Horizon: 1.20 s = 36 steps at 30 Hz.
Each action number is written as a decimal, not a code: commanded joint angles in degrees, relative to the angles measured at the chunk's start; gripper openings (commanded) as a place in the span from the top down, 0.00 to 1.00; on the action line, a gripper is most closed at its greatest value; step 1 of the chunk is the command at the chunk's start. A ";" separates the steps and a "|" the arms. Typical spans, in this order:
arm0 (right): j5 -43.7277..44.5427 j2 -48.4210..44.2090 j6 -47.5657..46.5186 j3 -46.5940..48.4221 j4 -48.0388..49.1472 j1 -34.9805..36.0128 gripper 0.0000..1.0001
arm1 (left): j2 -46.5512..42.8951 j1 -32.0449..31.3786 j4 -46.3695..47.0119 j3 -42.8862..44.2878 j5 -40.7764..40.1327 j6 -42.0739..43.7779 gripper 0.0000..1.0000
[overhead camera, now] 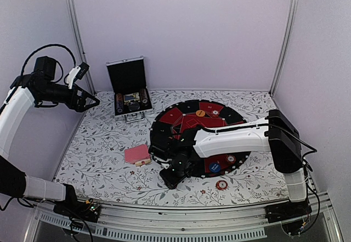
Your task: Distribute texas hold em gaming equipment
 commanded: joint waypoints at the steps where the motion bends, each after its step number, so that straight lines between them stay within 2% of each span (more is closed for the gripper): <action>1: 2.65 -1.44 -0.04 2.19 -1.30 0.30 0.61 | -0.86 0.26 -0.84 0.62 0.31 0.59 0.00; 12: 4.85 -3.89 0.01 3.92 -3.38 0.20 0.64 | -0.92 0.28 -0.91 0.62 0.53 0.59 0.00; 16: 6.53 -5.41 0.10 4.29 -4.59 -1.90 0.65 | -0.95 0.28 -0.85 0.53 0.66 0.54 0.00; 21: 7.80 -9.67 -0.43 1.44 -3.50 -8.80 0.65 | -1.01 0.27 -0.84 0.37 0.58 0.59 0.00; 27: 8.56 -14.18 -2.35 -1.98 0.09 -21.87 0.65 | -1.19 0.33 -0.88 0.21 0.47 0.85 0.00; 36: 10.75 -8.94 -5.17 3.53 3.08 -36.99 0.65 | -0.86 0.28 -1.25 0.68 1.03 0.85 0.00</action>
